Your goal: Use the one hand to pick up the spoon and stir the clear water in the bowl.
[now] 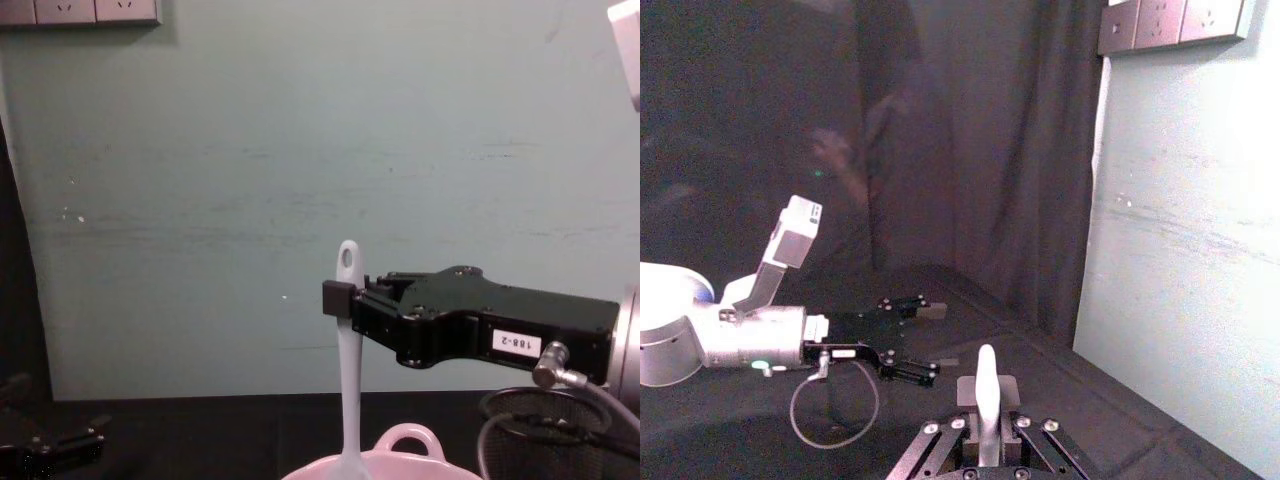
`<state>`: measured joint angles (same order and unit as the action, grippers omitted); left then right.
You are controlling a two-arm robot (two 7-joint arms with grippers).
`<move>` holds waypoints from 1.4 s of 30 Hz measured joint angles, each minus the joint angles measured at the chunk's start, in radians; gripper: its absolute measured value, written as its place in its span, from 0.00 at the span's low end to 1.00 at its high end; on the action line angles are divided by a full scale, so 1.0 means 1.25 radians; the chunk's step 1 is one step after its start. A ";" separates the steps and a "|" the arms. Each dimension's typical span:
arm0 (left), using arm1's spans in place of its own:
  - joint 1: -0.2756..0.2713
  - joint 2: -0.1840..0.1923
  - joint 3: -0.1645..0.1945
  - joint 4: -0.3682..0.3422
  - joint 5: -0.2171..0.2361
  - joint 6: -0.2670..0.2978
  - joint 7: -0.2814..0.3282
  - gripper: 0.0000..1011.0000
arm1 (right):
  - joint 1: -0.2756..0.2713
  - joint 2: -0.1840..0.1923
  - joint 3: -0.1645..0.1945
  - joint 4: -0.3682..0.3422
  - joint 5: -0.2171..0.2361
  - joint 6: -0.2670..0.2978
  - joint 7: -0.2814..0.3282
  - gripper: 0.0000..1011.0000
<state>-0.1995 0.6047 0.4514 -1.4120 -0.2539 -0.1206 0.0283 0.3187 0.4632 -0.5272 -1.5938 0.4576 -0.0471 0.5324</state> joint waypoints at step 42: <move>0.000 0.000 0.000 0.000 0.000 0.000 0.000 0.99 | 0.049 -0.074 0.020 0.145 -0.040 -0.027 0.002 0.12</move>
<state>-0.1995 0.6047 0.4514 -1.4120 -0.2539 -0.1206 0.0283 0.3802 0.3701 -0.5022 -1.4122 0.4079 -0.0803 0.5344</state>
